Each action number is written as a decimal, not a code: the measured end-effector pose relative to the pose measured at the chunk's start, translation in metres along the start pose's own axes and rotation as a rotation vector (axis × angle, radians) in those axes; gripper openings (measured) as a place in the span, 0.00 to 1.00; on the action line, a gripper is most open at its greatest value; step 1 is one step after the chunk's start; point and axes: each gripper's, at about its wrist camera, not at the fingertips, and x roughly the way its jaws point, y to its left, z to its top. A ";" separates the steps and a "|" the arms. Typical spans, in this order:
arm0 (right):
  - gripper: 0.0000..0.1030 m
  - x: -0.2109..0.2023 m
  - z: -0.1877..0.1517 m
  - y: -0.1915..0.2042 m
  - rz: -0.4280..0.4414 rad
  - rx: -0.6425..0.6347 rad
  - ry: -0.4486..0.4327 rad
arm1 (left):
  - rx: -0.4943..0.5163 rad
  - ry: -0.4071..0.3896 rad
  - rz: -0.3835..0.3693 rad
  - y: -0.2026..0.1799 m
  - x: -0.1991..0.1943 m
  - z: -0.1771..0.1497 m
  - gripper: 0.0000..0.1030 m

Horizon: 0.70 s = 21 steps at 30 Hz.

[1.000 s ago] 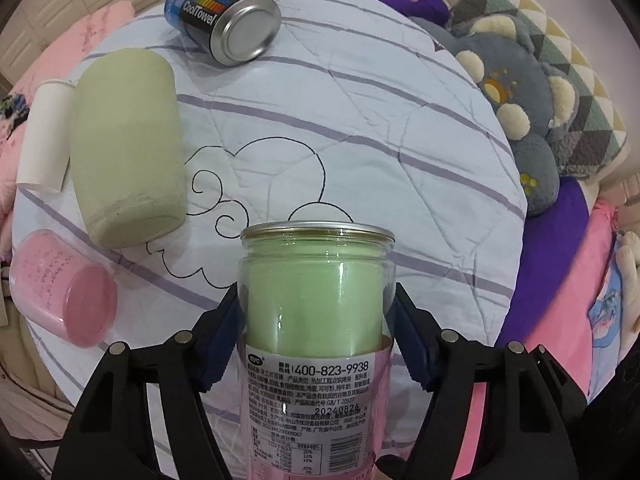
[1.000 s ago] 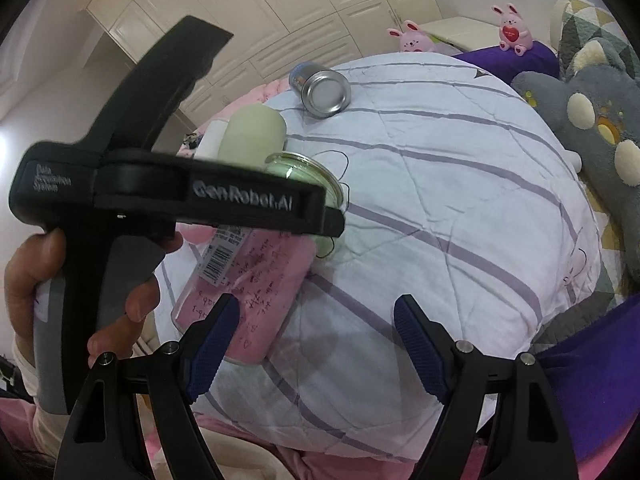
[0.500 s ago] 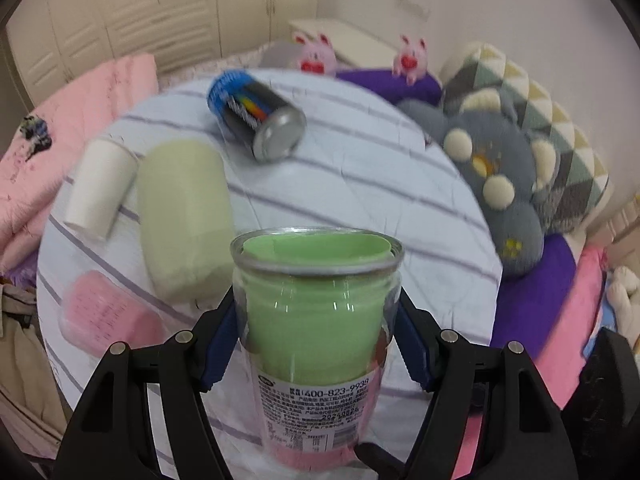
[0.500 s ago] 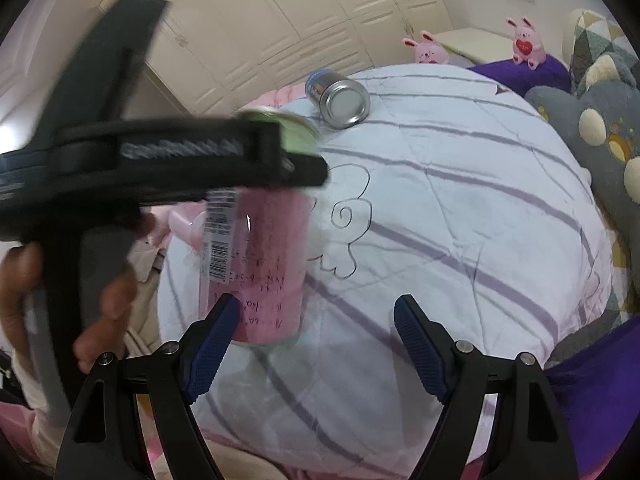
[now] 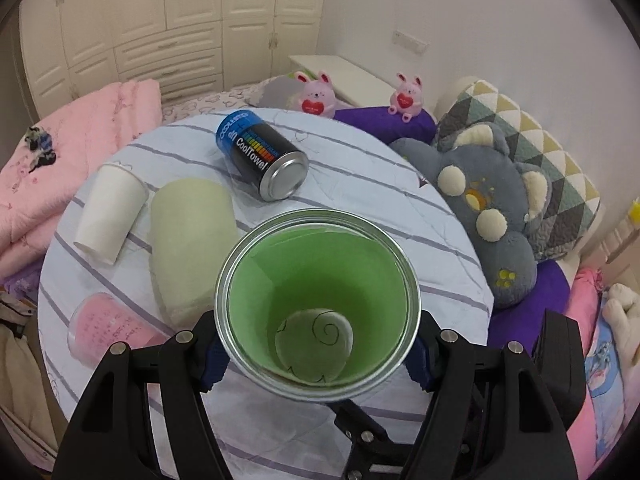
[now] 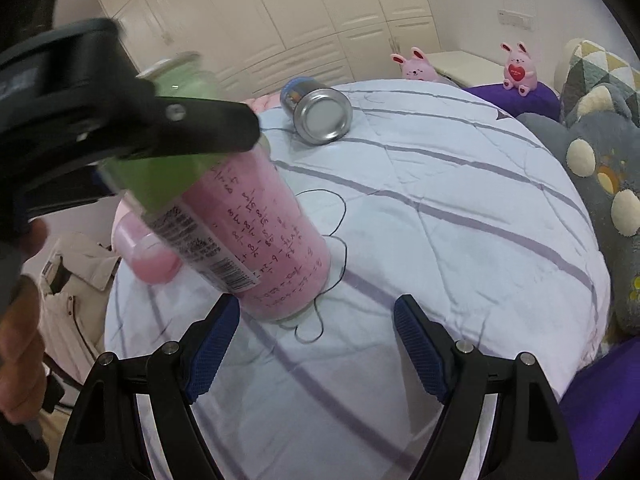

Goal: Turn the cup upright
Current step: 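Rotate the jar open end up with the left gripper and lower it onto the table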

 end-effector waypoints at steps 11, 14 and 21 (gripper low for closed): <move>0.79 0.002 0.004 0.002 -0.020 0.007 -0.002 | -0.021 0.004 0.044 0.007 0.000 -0.001 0.92; 0.79 0.000 0.004 0.004 -0.031 0.007 -0.002 | -0.024 0.001 0.042 0.008 -0.005 -0.003 0.96; 0.79 -0.017 0.005 0.011 -0.042 0.005 -0.023 | 0.012 -0.052 0.057 0.008 -0.031 -0.012 1.00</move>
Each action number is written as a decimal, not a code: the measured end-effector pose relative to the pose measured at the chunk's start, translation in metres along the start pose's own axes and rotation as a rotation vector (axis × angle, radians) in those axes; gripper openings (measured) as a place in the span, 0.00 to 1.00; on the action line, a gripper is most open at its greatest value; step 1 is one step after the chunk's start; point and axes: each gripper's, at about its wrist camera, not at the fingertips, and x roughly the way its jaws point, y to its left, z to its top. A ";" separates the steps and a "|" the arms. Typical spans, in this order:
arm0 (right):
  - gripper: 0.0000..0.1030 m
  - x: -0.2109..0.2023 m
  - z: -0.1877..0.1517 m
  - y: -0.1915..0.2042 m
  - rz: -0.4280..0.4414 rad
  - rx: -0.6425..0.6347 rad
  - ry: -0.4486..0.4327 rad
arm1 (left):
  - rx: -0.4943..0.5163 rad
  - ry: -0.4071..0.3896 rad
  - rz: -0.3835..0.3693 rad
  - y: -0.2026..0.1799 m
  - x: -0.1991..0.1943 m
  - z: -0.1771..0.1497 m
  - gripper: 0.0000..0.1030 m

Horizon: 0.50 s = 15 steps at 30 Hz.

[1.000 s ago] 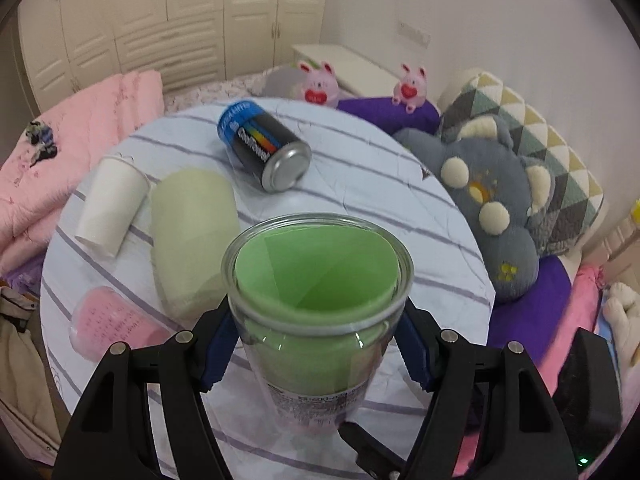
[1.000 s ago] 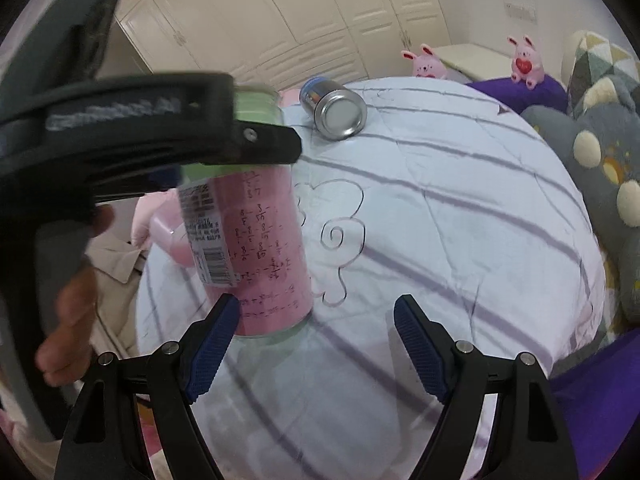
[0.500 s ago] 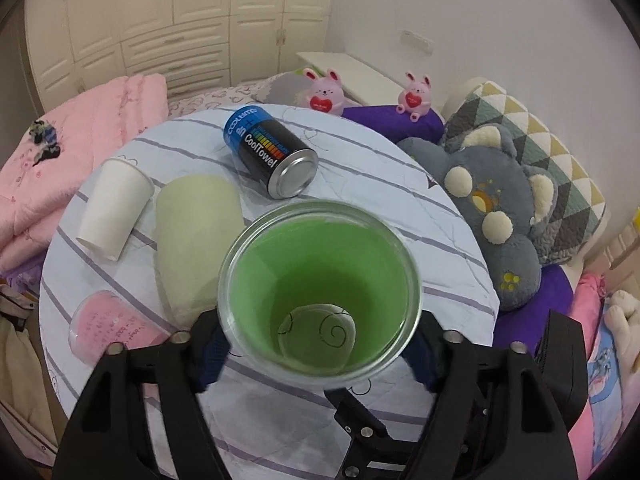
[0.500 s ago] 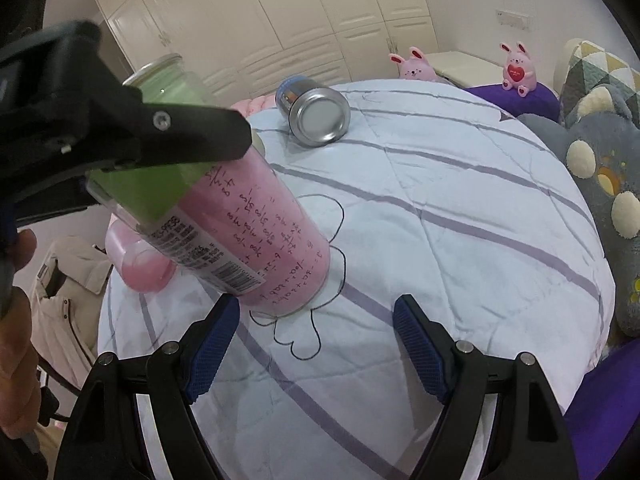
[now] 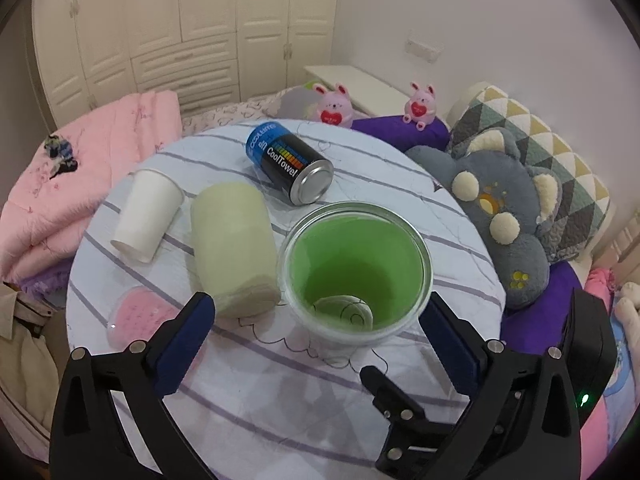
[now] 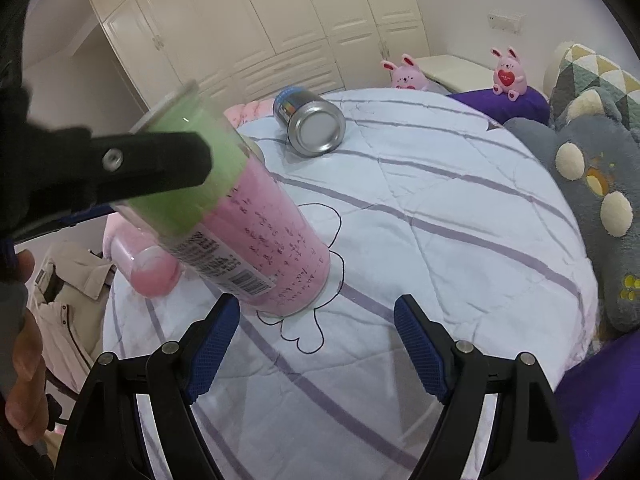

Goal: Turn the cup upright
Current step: 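Rotate the jar open end up with the left gripper and lower it onto the table, then open the left gripper and withdraw it from the upright jar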

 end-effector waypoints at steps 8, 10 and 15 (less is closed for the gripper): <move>0.79 -0.028 0.000 0.016 -0.029 -0.027 -0.044 | 0.011 -0.065 -0.008 0.012 -0.038 -0.018 1.00; 0.79 -0.037 -0.001 0.020 -0.038 -0.032 -0.058 | 0.008 -0.085 -0.008 0.016 -0.048 -0.023 1.00; 0.79 -0.059 -0.002 0.032 -0.066 -0.051 -0.098 | 0.004 -0.129 0.006 0.029 -0.074 -0.035 1.00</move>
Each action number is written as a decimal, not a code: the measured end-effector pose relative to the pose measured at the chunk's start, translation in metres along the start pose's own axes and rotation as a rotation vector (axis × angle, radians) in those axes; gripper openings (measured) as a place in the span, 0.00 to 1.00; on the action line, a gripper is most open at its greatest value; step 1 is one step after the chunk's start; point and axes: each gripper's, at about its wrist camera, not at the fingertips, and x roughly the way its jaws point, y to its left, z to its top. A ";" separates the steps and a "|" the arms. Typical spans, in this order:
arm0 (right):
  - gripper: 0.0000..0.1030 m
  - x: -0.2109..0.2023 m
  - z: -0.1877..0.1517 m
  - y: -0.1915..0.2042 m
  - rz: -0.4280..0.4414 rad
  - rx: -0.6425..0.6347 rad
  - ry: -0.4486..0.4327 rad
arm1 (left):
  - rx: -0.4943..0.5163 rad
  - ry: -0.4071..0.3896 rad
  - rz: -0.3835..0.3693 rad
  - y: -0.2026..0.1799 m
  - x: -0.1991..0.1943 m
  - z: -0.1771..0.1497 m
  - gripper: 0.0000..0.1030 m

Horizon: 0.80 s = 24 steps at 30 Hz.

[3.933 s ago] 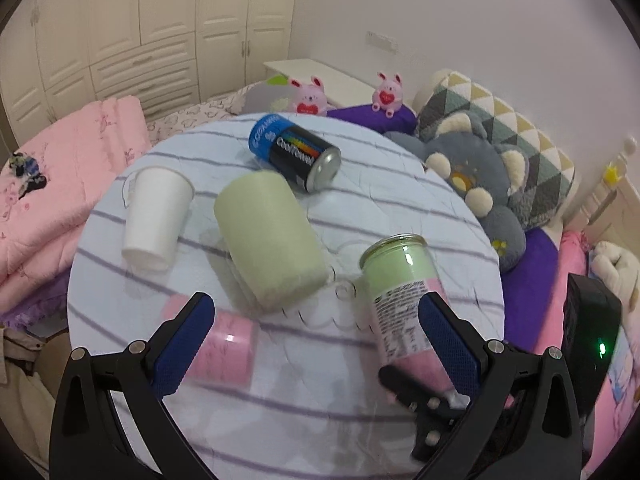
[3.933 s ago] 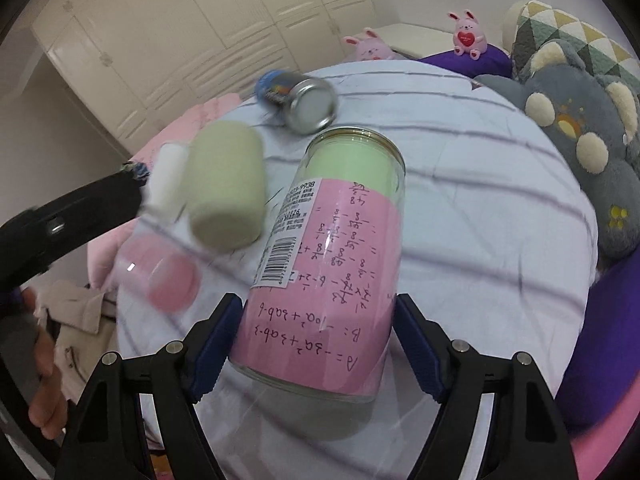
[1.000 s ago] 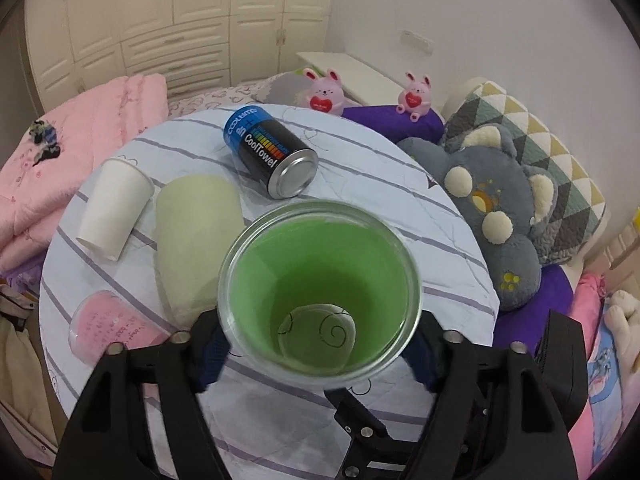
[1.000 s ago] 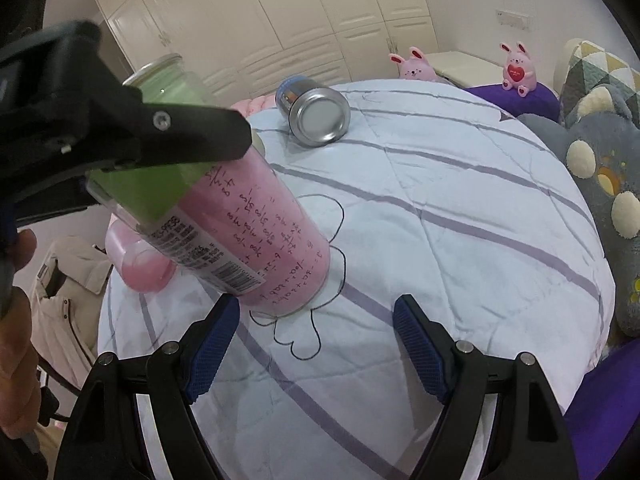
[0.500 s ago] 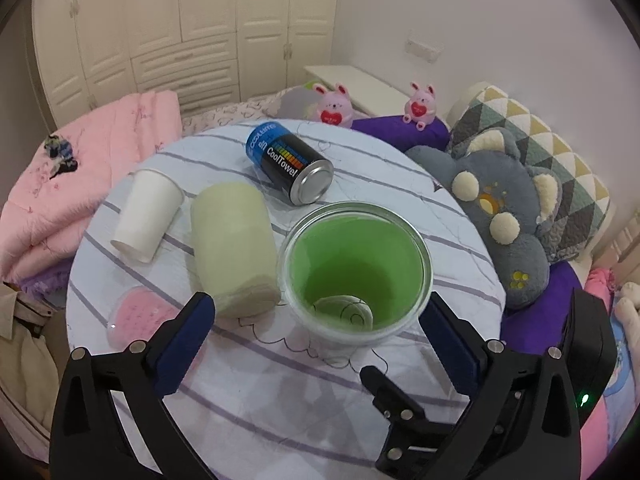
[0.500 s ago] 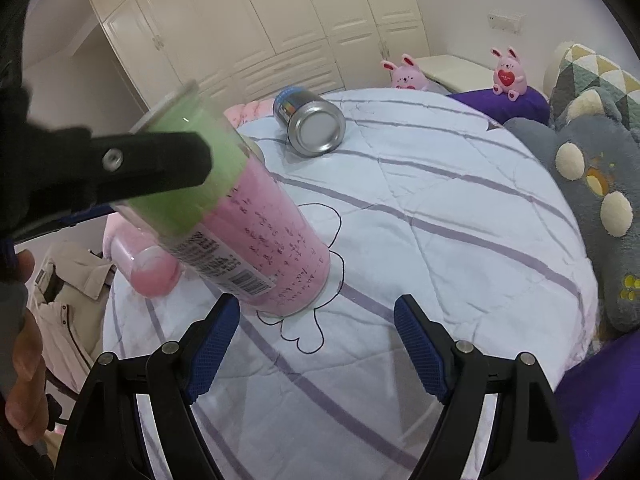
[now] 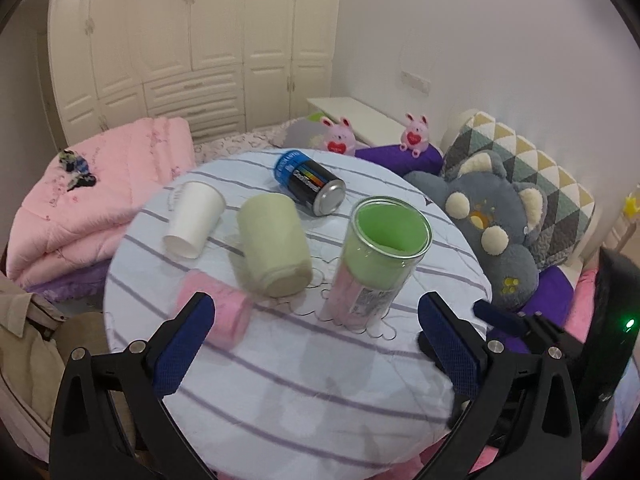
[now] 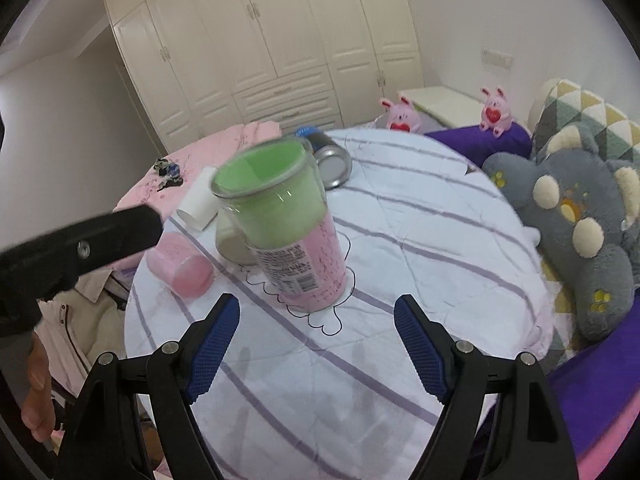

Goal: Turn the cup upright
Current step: 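Open the left gripper and withdraw it from the upright jar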

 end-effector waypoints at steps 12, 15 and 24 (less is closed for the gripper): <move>0.79 -0.056 0.008 0.030 -0.122 -0.023 -0.112 | 0.069 -0.103 0.019 0.013 -0.048 -0.014 1.00; 0.79 -0.066 0.010 0.039 -0.127 -0.024 -0.134 | 0.077 -0.126 0.029 0.015 -0.057 -0.015 1.00; 0.79 -0.088 0.010 0.063 -0.195 -0.076 -0.227 | 0.073 -0.210 -0.039 0.021 -0.072 -0.019 1.00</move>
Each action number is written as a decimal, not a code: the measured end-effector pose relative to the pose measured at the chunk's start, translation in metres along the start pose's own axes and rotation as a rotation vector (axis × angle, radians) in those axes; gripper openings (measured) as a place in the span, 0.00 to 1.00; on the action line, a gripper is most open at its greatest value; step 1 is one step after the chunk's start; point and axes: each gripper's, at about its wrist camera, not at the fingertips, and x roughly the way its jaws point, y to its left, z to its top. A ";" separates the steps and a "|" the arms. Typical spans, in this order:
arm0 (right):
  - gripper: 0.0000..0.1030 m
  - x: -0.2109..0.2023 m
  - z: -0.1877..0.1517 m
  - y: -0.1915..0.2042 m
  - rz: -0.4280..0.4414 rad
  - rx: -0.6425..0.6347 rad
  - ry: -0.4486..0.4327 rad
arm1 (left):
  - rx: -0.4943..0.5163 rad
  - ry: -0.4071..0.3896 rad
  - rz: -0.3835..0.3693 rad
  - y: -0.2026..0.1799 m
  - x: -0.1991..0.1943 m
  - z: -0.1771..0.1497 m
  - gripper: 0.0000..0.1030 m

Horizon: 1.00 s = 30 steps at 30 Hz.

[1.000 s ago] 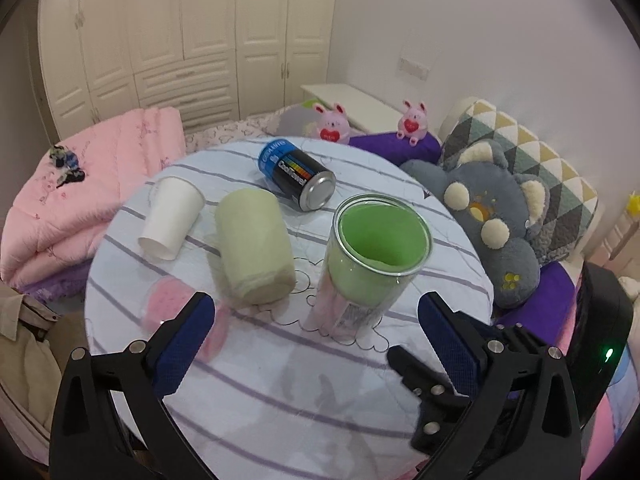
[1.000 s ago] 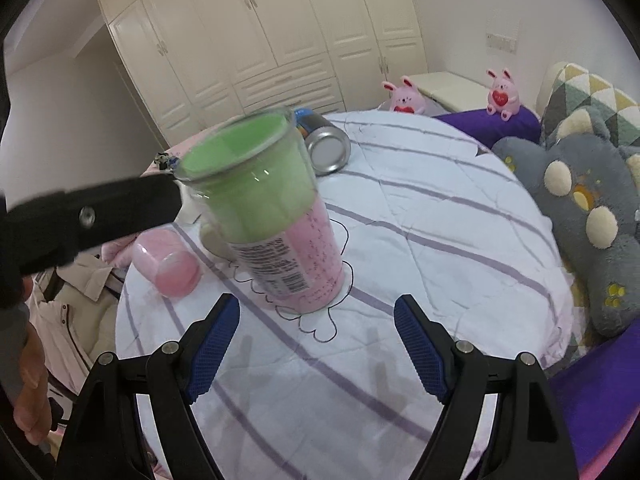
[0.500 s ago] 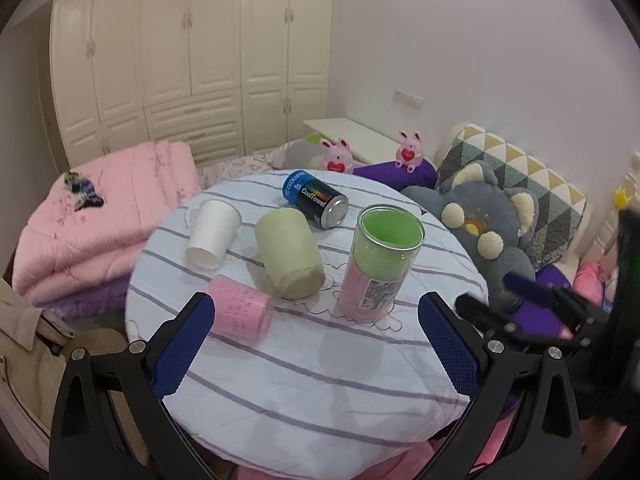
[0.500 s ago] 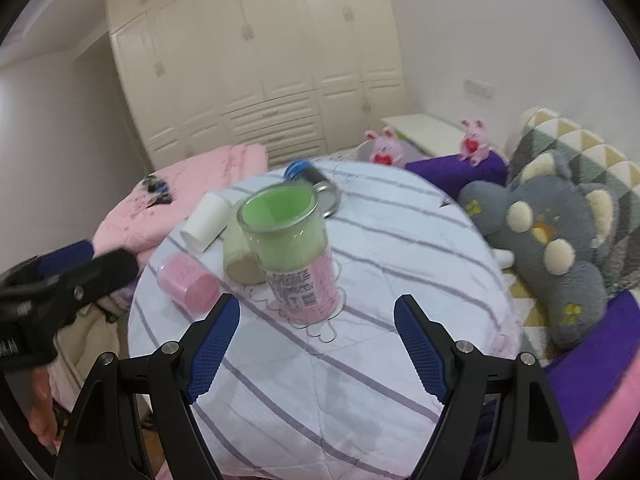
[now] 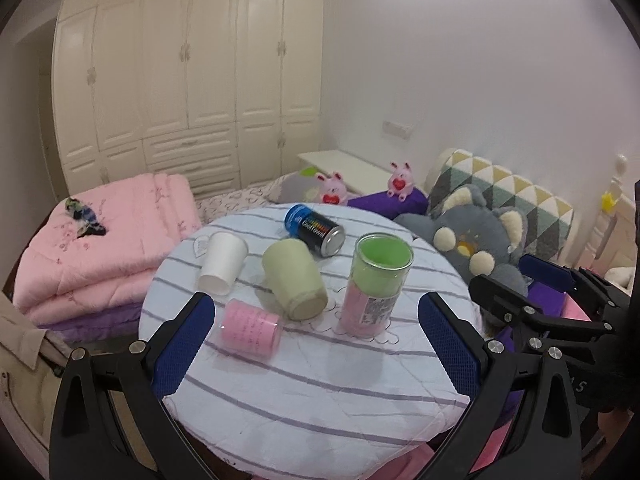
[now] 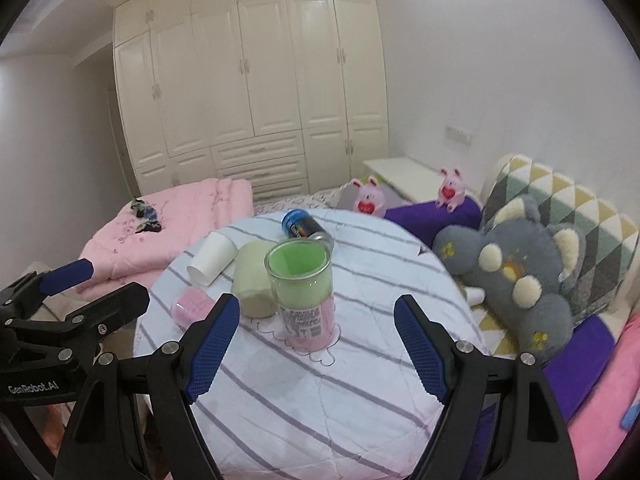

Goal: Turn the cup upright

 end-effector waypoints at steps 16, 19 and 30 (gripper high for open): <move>0.79 -0.017 0.004 0.009 -0.027 -0.017 -0.089 | 0.001 -0.035 0.032 0.008 -0.012 -0.004 1.00; 0.79 -0.016 0.004 0.009 -0.025 -0.016 -0.076 | -0.003 -0.037 0.032 0.009 -0.013 -0.004 1.00; 0.79 -0.011 0.001 0.011 -0.025 -0.021 -0.052 | 0.003 -0.036 0.042 0.009 -0.011 -0.005 1.00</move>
